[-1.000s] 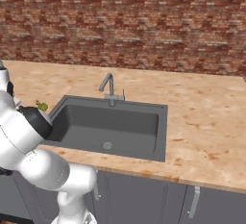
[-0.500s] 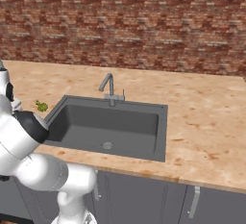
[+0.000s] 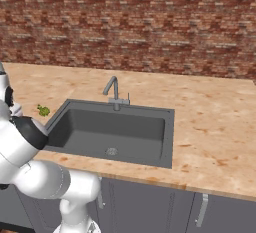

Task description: Remove the broccoli and potato from the sink. Then move the bowl and cup from the counter to the sink for washing.

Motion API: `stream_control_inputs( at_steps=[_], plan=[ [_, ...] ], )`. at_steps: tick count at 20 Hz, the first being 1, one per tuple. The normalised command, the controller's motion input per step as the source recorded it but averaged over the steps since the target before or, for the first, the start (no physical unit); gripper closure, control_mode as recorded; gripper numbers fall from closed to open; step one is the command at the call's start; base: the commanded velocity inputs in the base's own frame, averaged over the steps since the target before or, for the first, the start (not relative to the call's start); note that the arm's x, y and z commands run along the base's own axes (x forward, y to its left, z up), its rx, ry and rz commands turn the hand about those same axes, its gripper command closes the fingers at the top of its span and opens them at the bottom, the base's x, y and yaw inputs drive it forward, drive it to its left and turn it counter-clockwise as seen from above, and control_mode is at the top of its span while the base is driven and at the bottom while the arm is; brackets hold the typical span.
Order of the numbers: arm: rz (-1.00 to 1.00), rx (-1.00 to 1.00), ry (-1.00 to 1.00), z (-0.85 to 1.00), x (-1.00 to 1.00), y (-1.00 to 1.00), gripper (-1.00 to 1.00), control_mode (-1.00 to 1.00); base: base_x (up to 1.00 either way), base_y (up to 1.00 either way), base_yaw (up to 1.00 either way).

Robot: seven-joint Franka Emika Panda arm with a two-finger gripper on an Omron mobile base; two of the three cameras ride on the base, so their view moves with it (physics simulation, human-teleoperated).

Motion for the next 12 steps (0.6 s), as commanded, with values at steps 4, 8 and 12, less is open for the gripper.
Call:
stream_control_inputs(
  at_steps=[4, 8, 12],
  plan=[
    [0.0, -0.01, -0.01, -0.06, 0.0, 0.05, -1.0, -1.0, 0.0, 0.0, 0.0],
    [0.0, -0.02, -0.01, -0.08, 0.0, 0.07, -1.0, -1.0, 0.0, 0.0, 0.0],
    [0.0, -0.01, -0.01, -0.08, 0.0, 0.07, -1.0, -1.0, 0.0, 0.0, 0.0]
  ],
)
